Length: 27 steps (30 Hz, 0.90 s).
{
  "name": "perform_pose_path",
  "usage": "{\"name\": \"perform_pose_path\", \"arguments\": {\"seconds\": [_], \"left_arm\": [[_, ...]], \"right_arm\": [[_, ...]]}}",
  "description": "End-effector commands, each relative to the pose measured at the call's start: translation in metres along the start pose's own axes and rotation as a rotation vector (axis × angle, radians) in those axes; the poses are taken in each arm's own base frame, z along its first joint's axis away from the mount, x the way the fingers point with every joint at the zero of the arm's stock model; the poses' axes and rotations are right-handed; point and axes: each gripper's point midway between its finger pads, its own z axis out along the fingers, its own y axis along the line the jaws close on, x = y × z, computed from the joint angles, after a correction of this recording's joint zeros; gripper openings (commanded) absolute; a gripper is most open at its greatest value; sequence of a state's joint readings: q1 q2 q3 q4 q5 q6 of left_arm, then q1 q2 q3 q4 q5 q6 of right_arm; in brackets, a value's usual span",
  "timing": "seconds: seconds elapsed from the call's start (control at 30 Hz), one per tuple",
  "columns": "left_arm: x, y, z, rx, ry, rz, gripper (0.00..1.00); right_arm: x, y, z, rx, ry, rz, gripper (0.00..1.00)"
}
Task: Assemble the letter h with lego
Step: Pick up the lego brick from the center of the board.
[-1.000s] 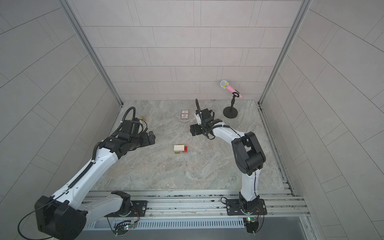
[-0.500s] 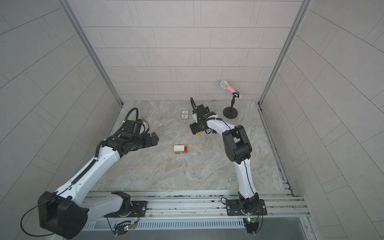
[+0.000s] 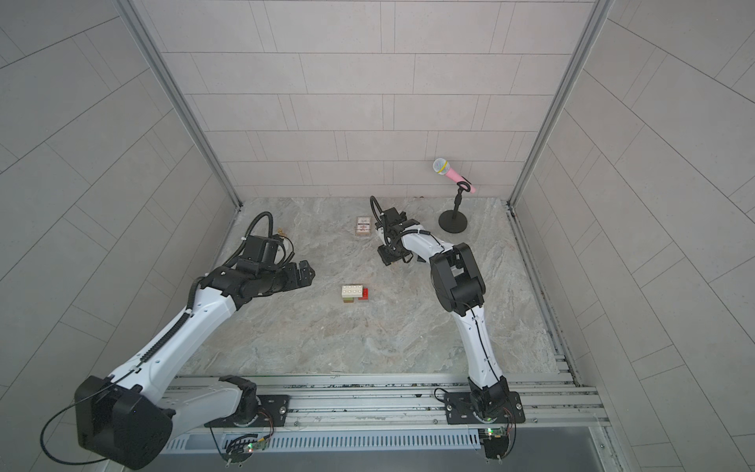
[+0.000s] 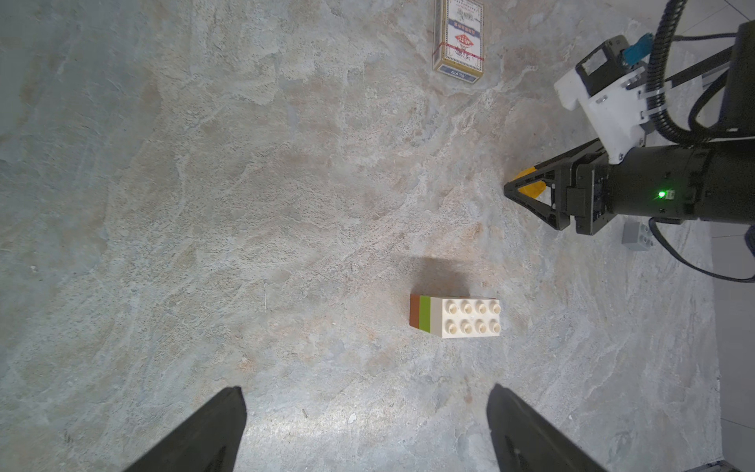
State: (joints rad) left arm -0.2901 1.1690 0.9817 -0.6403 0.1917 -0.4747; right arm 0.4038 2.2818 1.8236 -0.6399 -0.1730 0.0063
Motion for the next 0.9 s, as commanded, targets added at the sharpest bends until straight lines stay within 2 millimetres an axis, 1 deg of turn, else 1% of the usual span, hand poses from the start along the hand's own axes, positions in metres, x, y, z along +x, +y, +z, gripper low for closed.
{"name": "perform_pose_path", "arguments": {"seconds": [0.0, 0.1, 0.23, 0.3, 0.37, 0.47, 0.5, 0.53, 0.57, 0.63, 0.73, 0.8, 0.87], "left_arm": [[-0.008, -0.003, -0.004, 0.009, -0.024, -0.002, 1.0], [-0.008, -0.002, -0.002, 0.012, -0.019, -0.006, 1.0], [-0.008, -0.003, -0.001, 0.016, -0.013, -0.01, 1.0], [-0.008, -0.002, -0.001, 0.014, -0.013, -0.013, 1.0], [-0.008, -0.002, -0.001, 0.016, -0.013, -0.017, 1.0], [-0.009, -0.002, -0.001, 0.018, -0.013, -0.026, 1.0], [-0.009, -0.001, 0.0, 0.02, -0.009, -0.03, 1.0], [-0.009, -0.001, 0.0, 0.02, -0.009, -0.032, 1.0], [-0.009, -0.001, -0.001, 0.02, -0.01, -0.035, 1.0], [-0.009, 0.0, 0.0, 0.018, -0.01, -0.041, 1.0], [-0.011, 0.006, -0.002, -0.015, -0.024, -0.056, 1.0], [-0.014, 0.013, -0.005, -0.051, -0.039, -0.072, 1.0], [-0.015, 0.02, -0.006, -0.086, -0.048, -0.093, 1.0]], "right_arm": [[0.017, 0.002, 0.005, -0.017, 0.048, -0.016, 0.48], [0.02, 0.002, 0.004, -0.012, 0.051, -0.013, 0.39], [0.021, 0.0, -0.003, -0.003, 0.045, 0.028, 0.28], [0.02, -0.004, -0.012, 0.016, 0.035, 0.103, 0.24], [0.02, -0.008, -0.025, 0.04, 0.02, 0.202, 0.2], [0.021, -0.004, -0.044, 0.03, -0.013, 0.384, 0.07], [0.021, -0.002, -0.051, 0.027, -0.025, 0.443, 0.07], [0.021, 0.0, -0.057, 0.026, -0.037, 0.483, 0.05], [0.019, 0.005, -0.064, 0.022, -0.047, 0.517, 0.0], [0.017, 0.014, -0.079, 0.026, -0.064, 0.568, 0.0], [0.011, 0.042, -0.1, 0.003, -0.125, 0.582, 0.0], [0.011, 0.055, -0.116, 0.048, -0.176, 0.585, 0.0], [0.011, 0.078, -0.128, 0.049, -0.214, 0.595, 0.0]]}}
